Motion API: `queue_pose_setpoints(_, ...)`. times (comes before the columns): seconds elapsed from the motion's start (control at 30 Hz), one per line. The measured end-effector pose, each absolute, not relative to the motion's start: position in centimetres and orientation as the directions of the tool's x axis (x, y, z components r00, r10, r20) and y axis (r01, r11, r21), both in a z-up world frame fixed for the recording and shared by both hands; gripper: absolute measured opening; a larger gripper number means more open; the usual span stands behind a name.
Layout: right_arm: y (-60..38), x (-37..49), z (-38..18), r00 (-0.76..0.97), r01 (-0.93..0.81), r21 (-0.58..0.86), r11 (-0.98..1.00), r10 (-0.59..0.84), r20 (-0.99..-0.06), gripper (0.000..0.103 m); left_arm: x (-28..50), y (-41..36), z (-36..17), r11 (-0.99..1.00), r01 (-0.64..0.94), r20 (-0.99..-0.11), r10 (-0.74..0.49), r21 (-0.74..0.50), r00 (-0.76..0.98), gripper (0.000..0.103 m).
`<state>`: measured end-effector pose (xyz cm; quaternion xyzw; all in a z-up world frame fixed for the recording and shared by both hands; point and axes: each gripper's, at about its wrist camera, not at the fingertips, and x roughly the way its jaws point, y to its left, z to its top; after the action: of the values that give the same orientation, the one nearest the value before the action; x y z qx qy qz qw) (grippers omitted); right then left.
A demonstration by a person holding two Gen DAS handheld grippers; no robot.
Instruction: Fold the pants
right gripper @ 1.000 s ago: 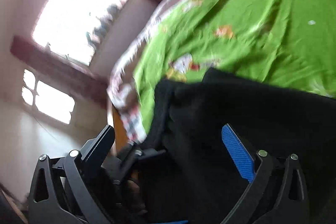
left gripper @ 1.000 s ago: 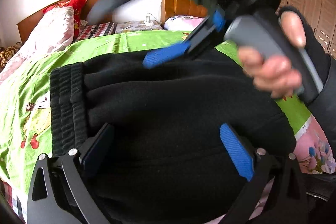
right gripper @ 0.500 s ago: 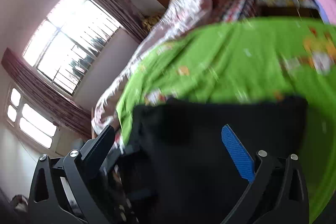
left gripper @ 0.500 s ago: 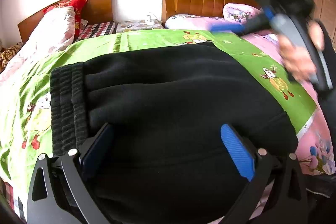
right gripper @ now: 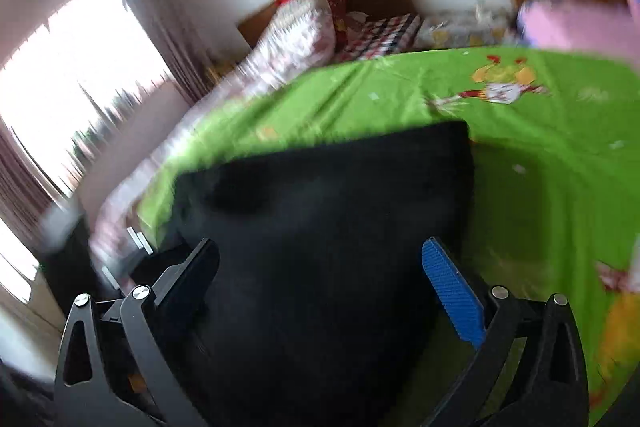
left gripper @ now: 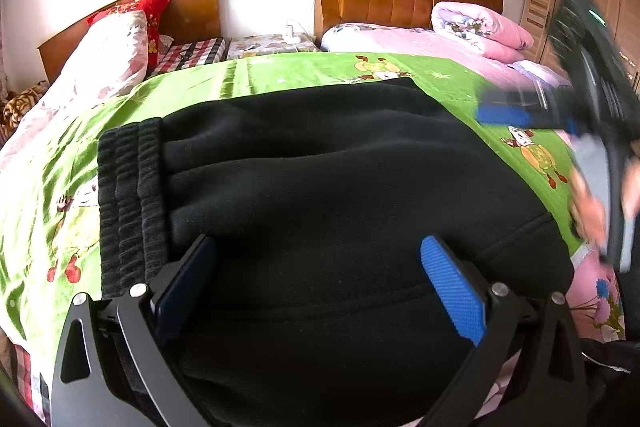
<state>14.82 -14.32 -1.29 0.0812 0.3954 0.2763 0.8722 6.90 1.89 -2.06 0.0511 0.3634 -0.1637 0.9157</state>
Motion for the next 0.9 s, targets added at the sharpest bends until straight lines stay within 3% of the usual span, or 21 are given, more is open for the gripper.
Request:
queue_pose_setpoints(0.07, -11.7, 12.4, -2.6, 0.558, -0.424, 0.156, 0.892, 0.393, -0.731, 0.098, 6.8, 1.8, -2.0, 0.941, 0.336, -0.680, -0.263, -0.025, 0.685, 0.102)
queue_pose_setpoints(0.13, -12.2, 10.5, -3.2, 0.616, -0.415, 0.106, 0.904, 0.365, -0.698, 0.098, 6.7, 1.8, -2.1, 0.941, 0.338, -0.680, -0.261, -0.020, 0.685, 0.102)
queue_pose_setpoints(0.3, -15.1, 7.9, -1.4, 0.663, -0.380, 0.124, 0.917, 0.364, -0.654, 0.099, 6.7, 1.7, -2.2, 0.943, 0.332, -0.679, -0.255, -0.018, 0.689, 0.102)
queue_pose_setpoints(0.43, -14.4, 6.8, -3.9, 0.613, -0.401, 0.155, 0.903, 0.390, -0.687, 0.098, 6.8, 1.4, -2.3, 0.947, 0.321, -0.676, -0.242, -0.009, 0.696, 0.102)
queue_pose_setpoints(0.57, -16.5, 6.6, -5.2, 0.594, -0.359, 0.283, 0.889, 0.452, -0.666, 0.099, 6.6, 1.2, -2.3, 0.947, 0.320, -0.675, -0.237, -0.002, 0.699, 0.102)
queue_pose_setpoints(0.77, -16.3, 3.5, -4.7, 0.613, -0.366, 0.173, 0.914, 0.377, -0.694, 0.099, 5.7, 1.1, -2.4, 0.953, 0.301, -0.636, -0.216, 0.026, 0.741, 0.102)
queue_pose_setpoints(0.9, -17.1, 1.1, -4.6, 0.665, -0.336, 0.146, 0.930, 0.344, -0.663, 0.099, 4.6, 0.7, -2.4, 0.965, 0.255, -0.595, -0.167, 0.066, 0.787, 0.102)
